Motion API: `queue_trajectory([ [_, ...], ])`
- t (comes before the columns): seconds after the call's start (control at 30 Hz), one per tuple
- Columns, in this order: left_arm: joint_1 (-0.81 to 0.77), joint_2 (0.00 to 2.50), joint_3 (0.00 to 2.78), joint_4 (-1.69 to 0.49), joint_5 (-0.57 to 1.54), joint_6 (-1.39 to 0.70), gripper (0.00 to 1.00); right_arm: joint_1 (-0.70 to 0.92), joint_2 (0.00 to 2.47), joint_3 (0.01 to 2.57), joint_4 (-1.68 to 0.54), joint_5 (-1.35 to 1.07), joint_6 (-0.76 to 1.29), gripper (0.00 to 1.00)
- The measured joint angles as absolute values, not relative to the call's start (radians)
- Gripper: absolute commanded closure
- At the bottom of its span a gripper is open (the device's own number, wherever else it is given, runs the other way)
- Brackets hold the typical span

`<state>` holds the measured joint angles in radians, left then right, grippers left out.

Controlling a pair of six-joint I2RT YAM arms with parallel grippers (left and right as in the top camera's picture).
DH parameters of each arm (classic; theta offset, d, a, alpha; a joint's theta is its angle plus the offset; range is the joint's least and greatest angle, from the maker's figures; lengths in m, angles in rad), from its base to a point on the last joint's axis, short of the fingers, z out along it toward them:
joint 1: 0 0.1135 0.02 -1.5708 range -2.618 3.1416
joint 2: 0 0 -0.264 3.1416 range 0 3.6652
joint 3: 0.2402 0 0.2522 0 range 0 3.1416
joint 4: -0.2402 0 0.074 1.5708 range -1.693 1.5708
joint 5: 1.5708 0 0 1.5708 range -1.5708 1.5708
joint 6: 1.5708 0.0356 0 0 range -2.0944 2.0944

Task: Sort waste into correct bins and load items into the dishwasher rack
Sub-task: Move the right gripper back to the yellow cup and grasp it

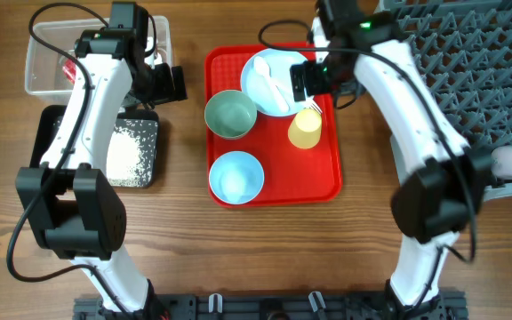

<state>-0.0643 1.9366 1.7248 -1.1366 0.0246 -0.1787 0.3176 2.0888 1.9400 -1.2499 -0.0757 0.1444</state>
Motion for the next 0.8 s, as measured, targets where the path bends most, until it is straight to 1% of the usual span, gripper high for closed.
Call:
queue_trajectory([
  [0.17, -0.064, 1.937, 1.725, -1.137, 0.025, -0.178, 0.0, 0.318, 2.189, 1.929, -1.268, -0.089, 0.147, 0.12],
  [0.5, -0.064, 1.938, 1.725, -1.137, 0.025, -0.179, 0.0, 0.352, 2.196, 1.819, -1.206, -0.09, 0.184, 0.17],
  [0.6, -0.064, 1.938, 1.725, -1.137, 0.025, -0.179, 0.0, 0.362, 2.196, 1.784, -1.181, -0.093, 0.2, 0.23],
  [0.67, -0.064, 1.938, 1.725, -1.137, 0.025, -0.179, 0.0, 0.362, 2.196, 1.768, -1.17, -0.093, 0.215, 0.33],
  [0.8, -0.064, 1.938, 1.725, -1.137, 0.025, -0.178, 0.0, 0.362, 2.196, 1.766, -1.17, -0.076, 0.243, 0.4],
])
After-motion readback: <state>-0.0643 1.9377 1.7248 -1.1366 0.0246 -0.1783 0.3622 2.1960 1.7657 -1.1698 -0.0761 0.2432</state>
